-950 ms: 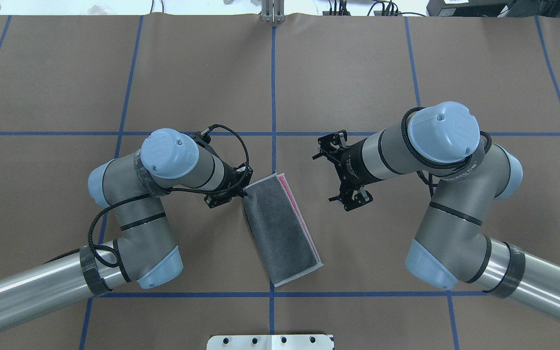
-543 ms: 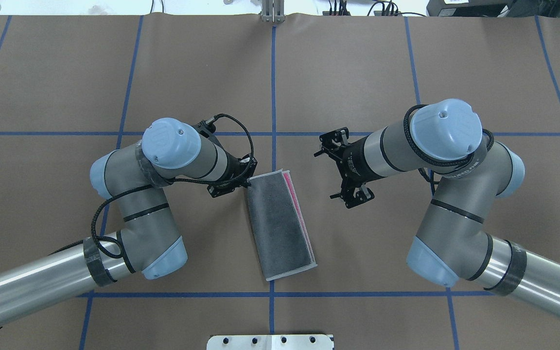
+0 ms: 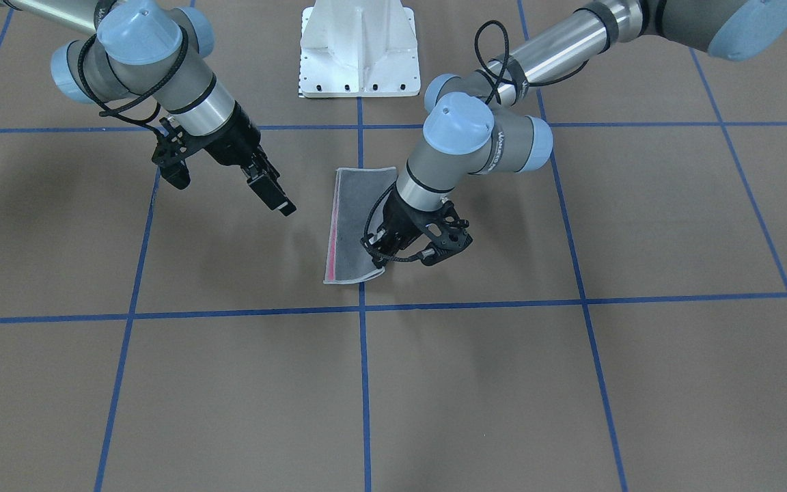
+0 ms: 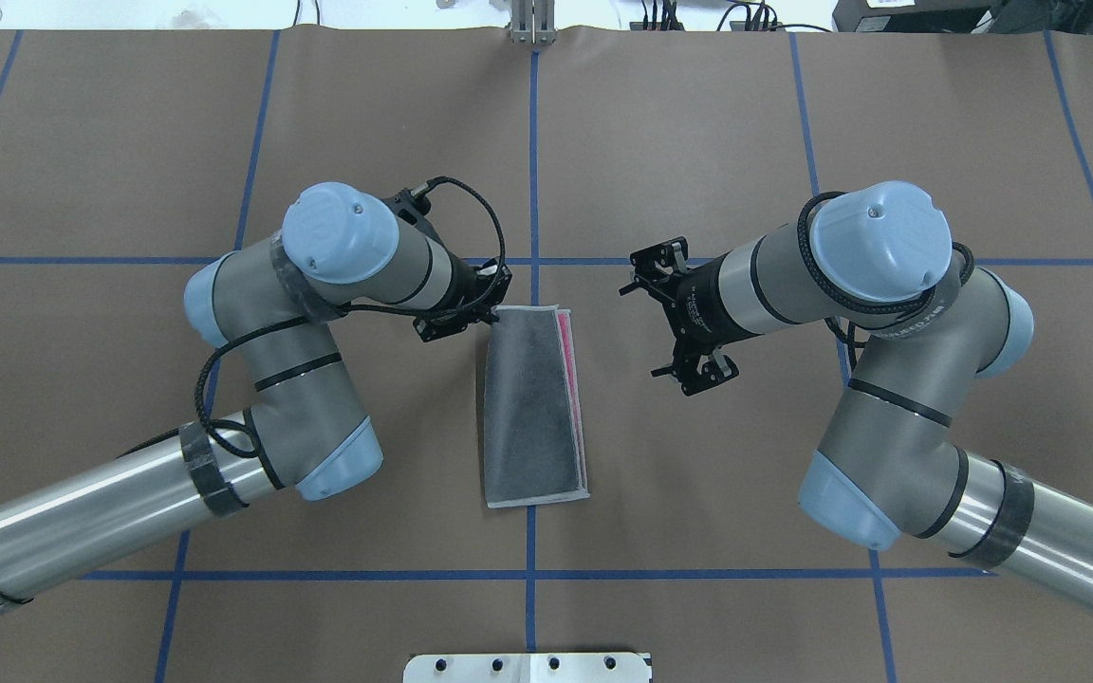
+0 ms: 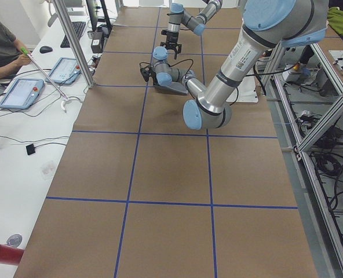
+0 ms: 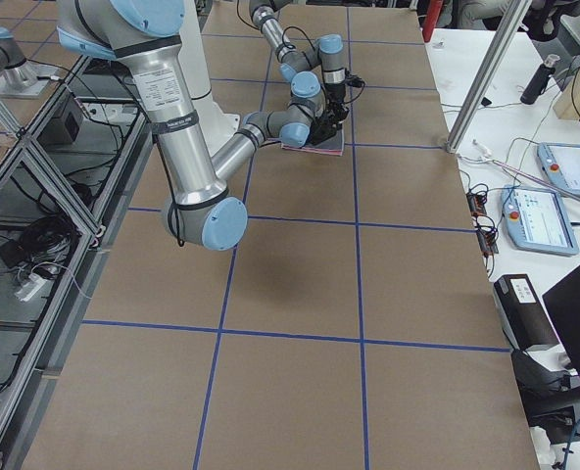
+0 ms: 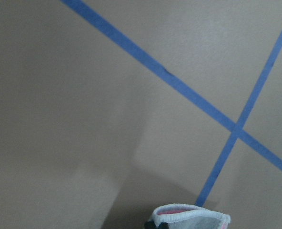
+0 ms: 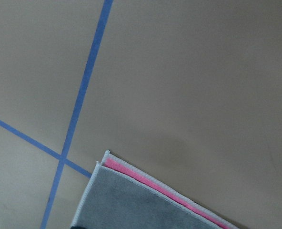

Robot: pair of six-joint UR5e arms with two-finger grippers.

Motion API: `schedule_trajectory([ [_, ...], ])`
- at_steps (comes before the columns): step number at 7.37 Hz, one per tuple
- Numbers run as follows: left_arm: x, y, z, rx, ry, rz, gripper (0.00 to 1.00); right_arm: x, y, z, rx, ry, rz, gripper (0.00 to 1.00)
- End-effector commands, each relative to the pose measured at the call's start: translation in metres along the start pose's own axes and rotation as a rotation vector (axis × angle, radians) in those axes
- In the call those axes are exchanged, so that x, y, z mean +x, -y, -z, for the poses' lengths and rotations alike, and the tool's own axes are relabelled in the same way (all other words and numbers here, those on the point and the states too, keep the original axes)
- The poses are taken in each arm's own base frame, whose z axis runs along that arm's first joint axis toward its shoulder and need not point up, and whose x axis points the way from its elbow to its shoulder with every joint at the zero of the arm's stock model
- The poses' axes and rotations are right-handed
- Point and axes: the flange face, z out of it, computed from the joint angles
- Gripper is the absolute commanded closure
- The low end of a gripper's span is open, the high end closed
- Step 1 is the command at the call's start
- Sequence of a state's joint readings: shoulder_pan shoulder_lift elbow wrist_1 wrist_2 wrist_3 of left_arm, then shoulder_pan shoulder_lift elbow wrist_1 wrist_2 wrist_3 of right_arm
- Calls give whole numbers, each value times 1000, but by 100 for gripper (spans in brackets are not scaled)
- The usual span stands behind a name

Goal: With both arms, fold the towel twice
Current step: 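Push the towel's end with the left gripper while the right gripper hovers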

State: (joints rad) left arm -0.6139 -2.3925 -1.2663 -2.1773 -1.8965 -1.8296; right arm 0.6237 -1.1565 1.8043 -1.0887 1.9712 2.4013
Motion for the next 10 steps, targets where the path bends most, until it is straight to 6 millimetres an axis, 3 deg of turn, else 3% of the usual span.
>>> schedule_trajectory([
  [1, 17, 36, 7, 38, -23, 18, 6, -5, 11, -1, 18, 3, 12, 0],
  [3, 24, 35, 32, -29, -31, 28, 8, -7, 11, 0, 17, 7, 10, 0],
  [4, -7, 37, 36, -37, -14, 35, 9, -8, 11, 1, 17, 9, 10, 0],
  [6, -63, 25, 67, -50, -30, 138, 10, -13, 12, 7, 22, 35, 19, 0],
  [7, -88, -11, 68, -70, -27, 173, 10, -15, 14, 8, 32, 46, 27, 0],
  [8, -106, -49, 52, -25, -37, 193, 17, -15, 16, 8, 36, 44, 43, 0],
  [10, -116, -78, 36, -34, 18, 179, 22, -16, 16, 7, 38, 43, 49, 0],
])
